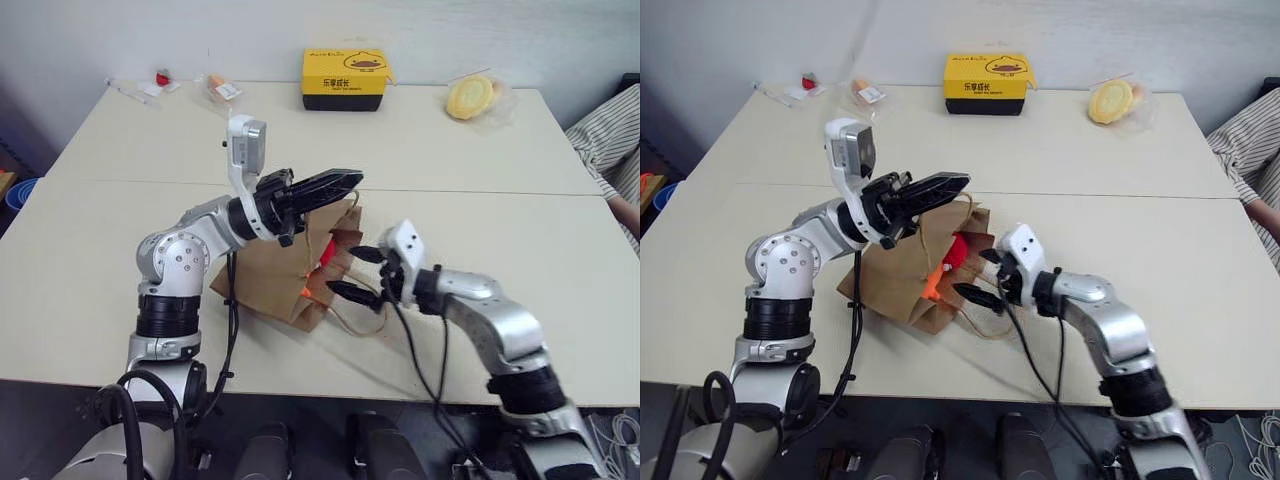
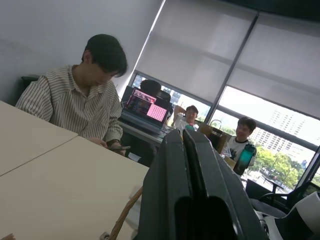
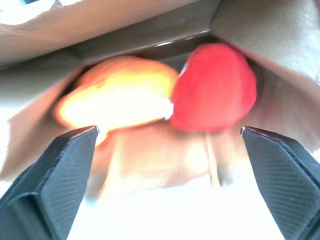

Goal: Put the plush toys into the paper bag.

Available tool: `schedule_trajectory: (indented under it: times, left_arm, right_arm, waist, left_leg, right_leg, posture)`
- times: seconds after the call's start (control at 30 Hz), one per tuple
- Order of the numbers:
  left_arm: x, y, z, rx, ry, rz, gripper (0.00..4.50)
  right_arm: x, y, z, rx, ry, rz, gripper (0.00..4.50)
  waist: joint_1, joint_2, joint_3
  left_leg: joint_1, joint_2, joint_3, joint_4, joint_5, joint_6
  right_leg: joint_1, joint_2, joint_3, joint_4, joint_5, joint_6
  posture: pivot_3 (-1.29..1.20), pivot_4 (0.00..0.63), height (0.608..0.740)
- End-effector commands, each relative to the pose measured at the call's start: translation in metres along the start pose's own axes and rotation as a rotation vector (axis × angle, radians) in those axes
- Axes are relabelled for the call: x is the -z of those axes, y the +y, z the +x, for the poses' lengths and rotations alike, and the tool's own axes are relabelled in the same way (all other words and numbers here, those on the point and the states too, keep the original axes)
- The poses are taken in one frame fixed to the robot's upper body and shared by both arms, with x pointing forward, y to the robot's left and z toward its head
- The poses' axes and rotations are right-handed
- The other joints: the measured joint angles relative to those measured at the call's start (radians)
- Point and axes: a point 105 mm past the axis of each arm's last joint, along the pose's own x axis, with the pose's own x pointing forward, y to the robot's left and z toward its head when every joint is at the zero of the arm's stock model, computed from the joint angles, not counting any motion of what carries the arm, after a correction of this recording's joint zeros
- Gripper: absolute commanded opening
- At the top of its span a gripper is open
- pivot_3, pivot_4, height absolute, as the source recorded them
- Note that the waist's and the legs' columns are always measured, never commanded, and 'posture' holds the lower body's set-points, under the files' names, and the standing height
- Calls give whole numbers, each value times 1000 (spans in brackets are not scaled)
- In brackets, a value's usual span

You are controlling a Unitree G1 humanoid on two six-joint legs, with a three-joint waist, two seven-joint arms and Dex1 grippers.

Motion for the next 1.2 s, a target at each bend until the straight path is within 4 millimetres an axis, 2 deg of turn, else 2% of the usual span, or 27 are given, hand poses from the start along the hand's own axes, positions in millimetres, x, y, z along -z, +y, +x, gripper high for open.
schedule_trajectory:
  times: [0.03,0.2,0.3,0.4,0.5,0.67,0.87,0.97,1.1,1.2]
  left_arm:
    - [-14,-18,0,68,-28,97,0]
    - [-34,-26,-6,88,-97,98,0]
    - [-40,-22,-16,64,-110,90,0]
    - [-43,-19,-25,43,-136,71,0]
    - [-46,-17,-27,35,-164,59,0]
    - [-53,-11,-30,-8,-222,48,0]
    - [-61,-1,-34,-63,-312,26,0]
    - [-59,0,-33,-60,-308,13,0]
    - [-58,0,-32,-58,-307,7,0]
    - [-58,-2,-32,-52,-306,5,0]
  right_arm:
    - [-16,10,-43,-59,-49,55,4472]
    - [0,7,-86,37,39,299,4472]
    - [33,6,-114,142,196,624,4472]
    - [55,11,-124,188,234,814,4472]
    - [66,23,-118,167,256,874,4472]
    - [69,36,-103,133,217,937,4472]
    - [55,52,-70,99,127,1047,4472]
    - [46,51,-52,101,99,1088,4472]
    - [37,37,-31,141,35,1136,4472]
    - [34,24,-23,197,-6,1179,4472]
  waist:
    - [7,0,0]
    - [19,0,0]
    - [23,0,0]
    - [25,0,0]
    - [23,0,0]
    - [21,-1,-1]
    - [17,-2,0]
    - [17,-2,0]
    - [20,-2,0]
    - [20,-2,0]
  left_leg:
    - [0,0,0,0,0,0]
    - [1,0,0,-3,0,0]
    - [1,1,0,-3,0,1]
    - [1,1,0,-3,0,1]
    - [1,0,0,-3,0,1]
    - [2,1,0,-4,0,1]
    - [2,1,1,-4,0,1]
    - [2,2,1,-4,0,1]
    - [1,1,2,-3,0,1]
    - [1,1,1,-3,0,2]
  right_leg:
    - [0,0,0,-1,0,0]
    - [1,0,0,-7,0,0]
    - [1,0,0,-7,0,0]
    - [2,-1,0,-7,0,0]
    - [1,-1,1,-7,0,0]
    - [2,0,1,-7,0,0]
    - [2,0,1,-7,0,0]
    - [2,0,1,-7,0,0]
    - [2,1,1,-7,0,0]
    - [2,0,1,-7,0,0]
  posture:
    - [0,150,740]
    - [0,150,740]
    - [0,150,740]
    - [0,150,740]
    - [0,150,740]
    - [0,150,740]
    - [0,150,740]
    - [0,150,740]
    - [0,150,740]
    - [0,150,740]
